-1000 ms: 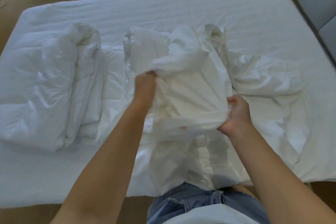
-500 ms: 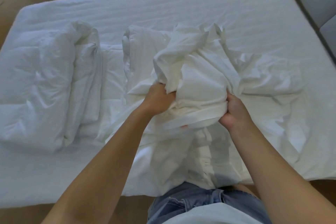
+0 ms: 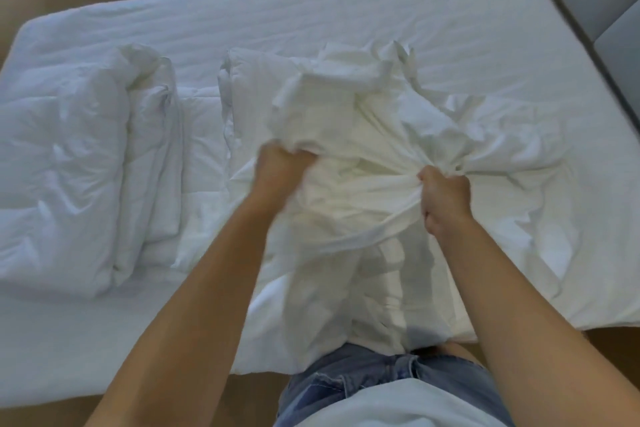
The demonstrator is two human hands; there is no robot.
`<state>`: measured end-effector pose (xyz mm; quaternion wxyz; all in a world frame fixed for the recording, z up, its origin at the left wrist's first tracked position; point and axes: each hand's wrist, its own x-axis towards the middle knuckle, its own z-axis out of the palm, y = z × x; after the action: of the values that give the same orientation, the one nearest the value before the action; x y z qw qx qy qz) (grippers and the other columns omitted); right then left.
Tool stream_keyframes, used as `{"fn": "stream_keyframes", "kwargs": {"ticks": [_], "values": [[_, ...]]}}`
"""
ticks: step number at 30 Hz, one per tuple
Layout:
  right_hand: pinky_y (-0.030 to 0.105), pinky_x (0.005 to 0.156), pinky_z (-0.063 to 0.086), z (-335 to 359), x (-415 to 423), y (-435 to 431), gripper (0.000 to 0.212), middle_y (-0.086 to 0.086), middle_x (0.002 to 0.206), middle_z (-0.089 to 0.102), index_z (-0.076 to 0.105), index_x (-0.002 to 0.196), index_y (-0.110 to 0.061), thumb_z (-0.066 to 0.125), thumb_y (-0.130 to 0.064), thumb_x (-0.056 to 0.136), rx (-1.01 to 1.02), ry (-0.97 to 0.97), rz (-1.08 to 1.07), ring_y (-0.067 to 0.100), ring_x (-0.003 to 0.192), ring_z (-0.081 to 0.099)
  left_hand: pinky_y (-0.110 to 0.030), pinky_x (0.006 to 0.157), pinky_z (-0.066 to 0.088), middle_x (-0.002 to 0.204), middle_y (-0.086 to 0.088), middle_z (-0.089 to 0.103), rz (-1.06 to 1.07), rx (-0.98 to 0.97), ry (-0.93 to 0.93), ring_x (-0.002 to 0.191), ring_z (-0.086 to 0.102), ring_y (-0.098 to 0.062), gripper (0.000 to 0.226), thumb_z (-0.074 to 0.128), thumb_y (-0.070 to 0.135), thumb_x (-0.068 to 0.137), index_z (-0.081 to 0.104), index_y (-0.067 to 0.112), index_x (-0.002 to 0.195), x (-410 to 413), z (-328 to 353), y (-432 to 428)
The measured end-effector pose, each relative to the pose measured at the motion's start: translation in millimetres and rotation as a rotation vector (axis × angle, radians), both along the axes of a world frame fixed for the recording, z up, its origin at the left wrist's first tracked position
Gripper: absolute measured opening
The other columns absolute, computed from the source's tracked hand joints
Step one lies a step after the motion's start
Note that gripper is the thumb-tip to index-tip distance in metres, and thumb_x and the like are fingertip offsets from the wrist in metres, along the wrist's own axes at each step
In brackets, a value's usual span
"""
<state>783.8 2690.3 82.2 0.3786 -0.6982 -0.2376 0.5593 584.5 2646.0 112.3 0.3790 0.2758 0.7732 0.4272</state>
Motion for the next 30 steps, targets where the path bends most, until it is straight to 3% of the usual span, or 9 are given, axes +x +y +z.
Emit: {"fn": "stream_keyframes", "kwargs": {"ticks": [2,5,8,11,14,19,22,26,30], "values": [[0.031,0.067,0.05,-0.2,9.9,5.3,0.032,0.013,0.102,0.06,0.053,0.115,0.0,0.048,0.005,0.083,-0.08,0.169,-0.094,0.024,0.077,0.06,-0.045,0.09,0.053,0.109,-0.017,0.066,0.209,0.015,-0.123,0.1,0.064,-0.031,0.043,0.069,0.005,0.076,0.06,-0.003,0.117,-24.8,-2.3,-0.8],[0.042,0.081,0.051,5.1,3.2,6.3,0.034,0.017,0.106,0.062,0.055,0.111,0.0,0.037,0.01,0.084,-0.14,0.413,-0.067,0.026,0.077,0.062,-0.03,0.077,0.056,0.107,-0.006,0.068,-0.036,-0.091,-0.17,0.09,0.066,-0.017,0.046,0.079,0.025,0.071,0.062,0.011,0.112,-19.2,-10.1,-7.4],[0.048,0.076,0.054,6.1,-4.7,-1.9,0.033,0.014,0.079,0.071,0.07,0.08,-0.002,0.038,0.004,0.073,-0.191,0.601,-0.012,0.033,0.075,0.066,-0.021,0.072,0.044,0.101,0.012,0.058,-0.428,-0.217,0.206,0.088,0.057,-0.008,0.059,0.08,0.041,0.068,0.054,0.021,0.117,4.6,-20.8,-7.8],[0.043,0.071,0.057,13.2,-4.9,-12.0,0.024,0.016,0.091,0.072,0.077,0.085,-0.005,0.063,-0.015,0.068,-0.288,0.634,0.253,0.034,0.081,0.07,-0.031,0.068,0.042,0.087,-0.001,0.06,-0.494,-0.233,0.464,0.09,0.061,-0.025,0.022,0.061,0.032,0.088,0.058,0.013,0.097,12.5,-27.7,4.3],[0.038,0.064,0.058,11.0,-9.5,-15.1,0.047,0.015,0.095,0.072,0.064,0.114,-0.003,0.075,-0.015,0.07,-0.414,0.467,0.503,0.029,0.079,0.07,-0.037,0.08,0.051,0.097,-0.009,0.065,-0.155,-0.159,-0.089,0.097,0.063,-0.03,0.027,0.058,0.026,0.092,0.06,0.006,0.11,15.2,-25.4,15.6],[0.045,0.084,0.052,0.9,-12.2,-0.9,0.03,0.016,0.11,0.068,0.059,0.121,-0.004,0.057,-0.016,0.093,-0.2,0.647,0.197,0.03,0.1,0.064,-0.028,0.064,0.056,0.095,-0.002,0.071,0.062,-0.064,-0.594,0.085,0.069,-0.018,0.041,0.067,0.039,0.084,0.059,0.015,0.116,4.1,-11.9,7.4],[0.048,0.09,0.05,-1.3,-13.0,5.7,0.028,0.015,0.108,0.07,0.067,0.11,-0.008,0.05,-0.025,0.096,-0.128,0.851,0.126,0.031,0.103,0.065,-0.024,0.07,0.053,0.098,0.006,0.071,-0.252,-0.132,-0.274,0.091,0.068,-0.015,0.068,0.082,0.052,0.06,0.061,0.019,0.116,-8.4,-2.3,-6.3],[0.047,0.083,0.055,-1.2,-8.1,-3.4,0.04,0.016,0.119,0.065,0.072,0.109,-0.008,0.052,-0.037,0.091,-0.173,0.947,0.342,0.032,0.109,0.063,-0.03,0.068,0.04,0.086,-0.005,0.062,-0.28,-0.313,0.541,0.09,0.061,-0.03,0.023,0.062,0.028,0.085,0.063,0.006,0.09,-33.2,-2.2,-4.3],[0.044,0.084,0.056,1.9,10.5,-7.8,0.062,0.012,0.116,0.067,0.061,0.122,-0.009,0.077,-0.03,0.066,-0.274,0.688,0.59,0.029,0.105,0.065,-0.034,0.08,0.048,0.107,-0.014,0.064,0.025,-0.138,0.044,0.095,0.06,-0.028,0.025,0.05,0.016,0.09,0.061,0.004,0.11,-38.1,1.2,5.0]]}}
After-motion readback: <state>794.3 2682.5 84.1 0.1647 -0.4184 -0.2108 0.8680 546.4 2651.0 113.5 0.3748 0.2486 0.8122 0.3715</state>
